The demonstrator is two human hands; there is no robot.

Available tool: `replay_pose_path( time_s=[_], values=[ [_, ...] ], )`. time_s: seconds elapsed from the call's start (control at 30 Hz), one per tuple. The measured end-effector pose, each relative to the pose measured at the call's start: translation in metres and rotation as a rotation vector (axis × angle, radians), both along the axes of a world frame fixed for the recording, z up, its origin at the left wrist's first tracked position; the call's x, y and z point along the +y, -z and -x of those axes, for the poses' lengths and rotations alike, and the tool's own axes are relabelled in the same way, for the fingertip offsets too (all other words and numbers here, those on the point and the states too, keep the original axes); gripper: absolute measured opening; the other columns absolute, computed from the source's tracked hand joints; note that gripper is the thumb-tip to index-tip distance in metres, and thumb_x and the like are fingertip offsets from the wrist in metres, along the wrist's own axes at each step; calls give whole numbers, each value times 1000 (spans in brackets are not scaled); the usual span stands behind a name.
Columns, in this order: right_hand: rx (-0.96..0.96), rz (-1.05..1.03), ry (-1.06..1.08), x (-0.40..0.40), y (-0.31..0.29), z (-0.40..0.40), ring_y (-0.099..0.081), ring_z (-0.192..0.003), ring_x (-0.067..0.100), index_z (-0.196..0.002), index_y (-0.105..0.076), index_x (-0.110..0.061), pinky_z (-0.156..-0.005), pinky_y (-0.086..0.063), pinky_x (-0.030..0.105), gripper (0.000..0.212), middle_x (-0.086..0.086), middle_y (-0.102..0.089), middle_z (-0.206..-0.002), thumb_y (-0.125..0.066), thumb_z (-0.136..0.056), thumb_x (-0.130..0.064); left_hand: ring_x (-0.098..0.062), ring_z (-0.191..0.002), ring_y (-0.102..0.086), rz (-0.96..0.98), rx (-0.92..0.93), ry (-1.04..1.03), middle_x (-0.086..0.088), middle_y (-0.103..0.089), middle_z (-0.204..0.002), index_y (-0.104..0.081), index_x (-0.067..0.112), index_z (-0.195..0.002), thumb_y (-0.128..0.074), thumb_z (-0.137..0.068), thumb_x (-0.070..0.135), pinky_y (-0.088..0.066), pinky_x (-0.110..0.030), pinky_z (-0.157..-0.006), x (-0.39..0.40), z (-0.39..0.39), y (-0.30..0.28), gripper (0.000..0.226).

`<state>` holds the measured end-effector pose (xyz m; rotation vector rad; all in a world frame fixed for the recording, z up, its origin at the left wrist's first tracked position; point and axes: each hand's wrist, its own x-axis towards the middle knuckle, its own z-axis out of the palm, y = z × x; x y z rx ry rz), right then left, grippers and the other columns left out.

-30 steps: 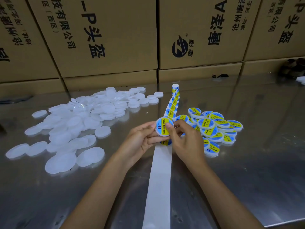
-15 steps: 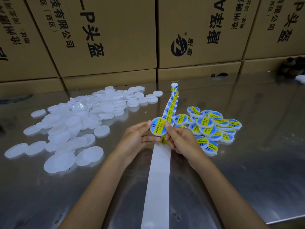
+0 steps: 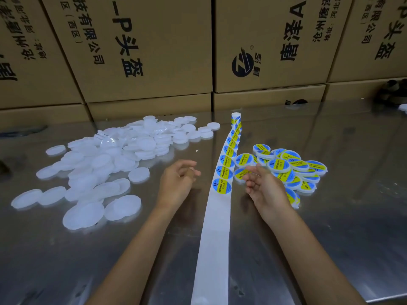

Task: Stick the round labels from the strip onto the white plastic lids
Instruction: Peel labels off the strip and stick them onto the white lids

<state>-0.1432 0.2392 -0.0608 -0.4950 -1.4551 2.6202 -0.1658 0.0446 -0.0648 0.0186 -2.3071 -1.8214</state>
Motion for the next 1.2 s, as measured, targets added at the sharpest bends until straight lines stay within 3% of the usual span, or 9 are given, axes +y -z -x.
replay_pose_path(
  time_s=[0.2,0.4,0.5,0.6,0.7,0.83,1.07,1.13,1.2],
  values=[
    [-7,8,3,-2,1,1,-49,-54,12,-98,-62,-8,-44,-44,19,13,7,-62,-65,-53,-97,-16,-32,-120,-57,756,79,-325,-10,-65,-128,-64,14,-128,-54,-91,6,-44,-44,-103,-32,6,-1,39],
    [17,-174,-57,-6,1,0,-48,-49,12,-86,-66,-5,-46,-42,21,24,4,-62,-56,-50,-99,-18,-33,-133,-44,1061,-124,-446,-15,-57,-136,-61,9,-131,-45,-101,25,-21,-46,-117,-76,12,5,38],
    [73,-381,-22,-13,4,-1,-52,-54,15,-83,-68,-7,-50,-44,23,21,4,-63,-60,-52,-96,-12,-35,-121,-52,1044,-97,-468,-16,-67,-119,-71,13,-117,-46,-103,27,-25,-43,-113,-83,15,7,32],
    [236,-793,72,-21,12,-2,-63,-76,19,-86,-68,-12,-69,-50,26,17,0,-69,-77,-54,-93,-7,-37,-111,-54,984,-55,-420,-18,-71,-106,-71,14,-104,-55,-98,25,-36,-41,-99,-79,16,5,20],
    [358,-1260,72,-23,24,-3,-56,-103,20,-106,-66,-14,-89,-45,33,16,-2,-68,-105,-58,-92,-13,-36,-117,-50,927,-114,-315,-15,-67,-113,-66,16,-110,-60,-96,33,-39,-41,-95,-73,17,4,23],
    [353,-1571,16,-18,32,1,-46,-123,21,-129,-57,-17,-100,-30,34,35,0,-63,-120,-56,-94,-24,-34,-126,-43,991,-146,-200,-11,-63,-127,-67,14,-119,-55,-97,43,-36,-42,-101,-67,22,8,39],
    [306,-1706,-15,-19,37,2,-40,-132,12,-132,-56,-26,-114,-14,38,40,-10,-61,-126,-55,-93,-35,-31,-130,-38,1018,-145,-92,-9,-57,-133,-64,19,-128,-55,-95,53,-31,-41,-107,-59,24,10,48],
    [285,-1721,-21,-18,37,3,-38,-133,10,-133,-55,-27,-114,-11,37,42,-10,-60,-127,-54,-93,-38,-29,-130,-37,925,-127,-63,-8,-56,-132,-63,21,-126,-62,-93,49,-29,-38,-106,-55,23,9,44],
    [263,-1713,-25,-17,37,5,-39,-132,9,-132,-55,-29,-114,-7,36,43,-7,-60,-125,-56,-92,-41,-27,-123,-44,684,-114,-28,-6,-57,-124,-59,20,-118,-72,-88,39,-35,-32,-96,-49,21,7,38]
  ],
)
